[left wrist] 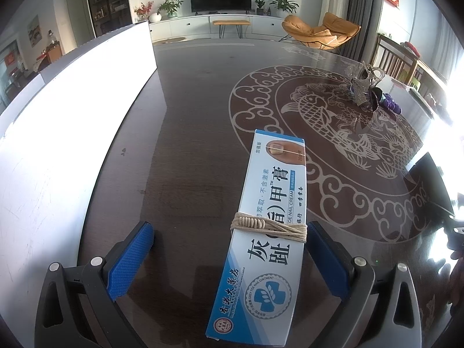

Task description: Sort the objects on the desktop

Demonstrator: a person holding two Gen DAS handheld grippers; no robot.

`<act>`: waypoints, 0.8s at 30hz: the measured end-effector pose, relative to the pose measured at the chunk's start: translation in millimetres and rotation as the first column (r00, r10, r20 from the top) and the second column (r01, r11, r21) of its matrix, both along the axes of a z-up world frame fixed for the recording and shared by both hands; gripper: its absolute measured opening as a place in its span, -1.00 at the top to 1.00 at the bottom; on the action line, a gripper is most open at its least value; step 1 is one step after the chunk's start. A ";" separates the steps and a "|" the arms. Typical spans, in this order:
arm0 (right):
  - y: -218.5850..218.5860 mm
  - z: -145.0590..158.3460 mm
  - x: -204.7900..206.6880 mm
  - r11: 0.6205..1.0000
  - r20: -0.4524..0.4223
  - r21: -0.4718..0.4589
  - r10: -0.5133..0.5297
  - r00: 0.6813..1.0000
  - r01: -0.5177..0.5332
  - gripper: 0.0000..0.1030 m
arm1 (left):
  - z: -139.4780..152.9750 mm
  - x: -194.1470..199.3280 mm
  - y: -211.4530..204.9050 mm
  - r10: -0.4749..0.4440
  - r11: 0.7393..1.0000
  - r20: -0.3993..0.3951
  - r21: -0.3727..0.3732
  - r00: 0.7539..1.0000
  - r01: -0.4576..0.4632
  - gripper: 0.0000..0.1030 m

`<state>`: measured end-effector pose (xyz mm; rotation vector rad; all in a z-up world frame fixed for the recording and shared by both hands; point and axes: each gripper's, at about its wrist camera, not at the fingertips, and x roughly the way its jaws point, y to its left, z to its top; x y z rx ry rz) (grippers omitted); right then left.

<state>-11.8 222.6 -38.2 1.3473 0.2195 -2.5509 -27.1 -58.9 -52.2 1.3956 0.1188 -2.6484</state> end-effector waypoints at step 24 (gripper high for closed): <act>3.8 -0.4 1.7 1.000 -0.001 0.000 0.000 1.000 0.000 -1.00 | -0.3 -0.5 -0.3 0.000 1.000 0.000 -0.001 1.000 0.000 -1.00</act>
